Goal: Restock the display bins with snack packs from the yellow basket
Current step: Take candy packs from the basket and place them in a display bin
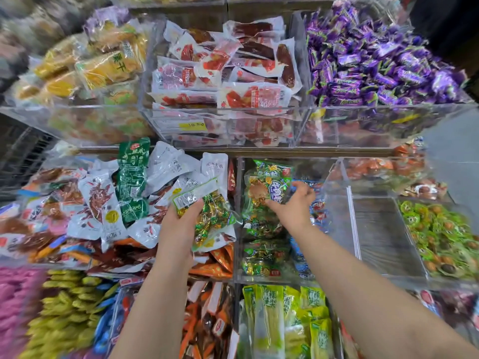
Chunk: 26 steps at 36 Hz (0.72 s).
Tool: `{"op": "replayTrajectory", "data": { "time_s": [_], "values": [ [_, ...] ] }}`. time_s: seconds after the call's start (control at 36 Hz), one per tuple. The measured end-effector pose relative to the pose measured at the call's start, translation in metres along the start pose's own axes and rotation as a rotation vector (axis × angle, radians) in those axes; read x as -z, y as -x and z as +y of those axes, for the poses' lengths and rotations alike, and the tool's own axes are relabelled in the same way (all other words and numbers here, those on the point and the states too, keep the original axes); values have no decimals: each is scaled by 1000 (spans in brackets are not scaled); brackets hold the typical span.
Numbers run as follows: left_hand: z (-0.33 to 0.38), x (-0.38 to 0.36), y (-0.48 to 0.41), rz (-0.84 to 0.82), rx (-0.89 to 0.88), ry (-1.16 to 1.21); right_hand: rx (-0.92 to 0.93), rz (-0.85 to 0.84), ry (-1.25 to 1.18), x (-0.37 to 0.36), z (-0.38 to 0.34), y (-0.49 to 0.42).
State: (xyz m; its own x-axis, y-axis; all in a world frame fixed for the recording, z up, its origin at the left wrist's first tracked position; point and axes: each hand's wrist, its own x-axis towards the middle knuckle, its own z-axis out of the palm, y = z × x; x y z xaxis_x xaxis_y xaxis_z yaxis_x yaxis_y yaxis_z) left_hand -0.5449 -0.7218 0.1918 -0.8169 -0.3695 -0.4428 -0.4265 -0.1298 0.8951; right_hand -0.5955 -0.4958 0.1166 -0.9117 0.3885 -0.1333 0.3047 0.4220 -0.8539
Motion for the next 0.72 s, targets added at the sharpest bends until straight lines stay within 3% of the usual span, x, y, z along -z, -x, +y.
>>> {"op": "replayTrajectory", "data": {
  "time_s": [0.06,0.11,0.25,0.33,0.39,0.5,0.56,0.64,0.72],
  "values": [
    [-1,3,1,-14,-5,15,-131,-48,-112,3,-8,-7],
    [-1,6,1,-22,-2,26,-136,-100,-136,11,-12,-10],
    [-3,17,-4,4,-7,-8,251,-78,36,57,-31,-13],
    [-4,19,-8,2,-20,-23,536,12,415,75,-47,-20],
    [-4,15,-9,2,-26,-9,611,-48,632,70,-56,-24],
    [-5,0,-7,-27,-19,5,550,-181,747,40,-49,-28],
    [-6,-6,-6,-53,-30,-5,501,-66,583,27,-36,-22],
    [-8,-11,-3,-68,-25,12,245,158,232,10,-19,-12],
    [-9,-13,-3,-65,-17,36,-42,29,-95,2,-5,-13]
  ]
}}
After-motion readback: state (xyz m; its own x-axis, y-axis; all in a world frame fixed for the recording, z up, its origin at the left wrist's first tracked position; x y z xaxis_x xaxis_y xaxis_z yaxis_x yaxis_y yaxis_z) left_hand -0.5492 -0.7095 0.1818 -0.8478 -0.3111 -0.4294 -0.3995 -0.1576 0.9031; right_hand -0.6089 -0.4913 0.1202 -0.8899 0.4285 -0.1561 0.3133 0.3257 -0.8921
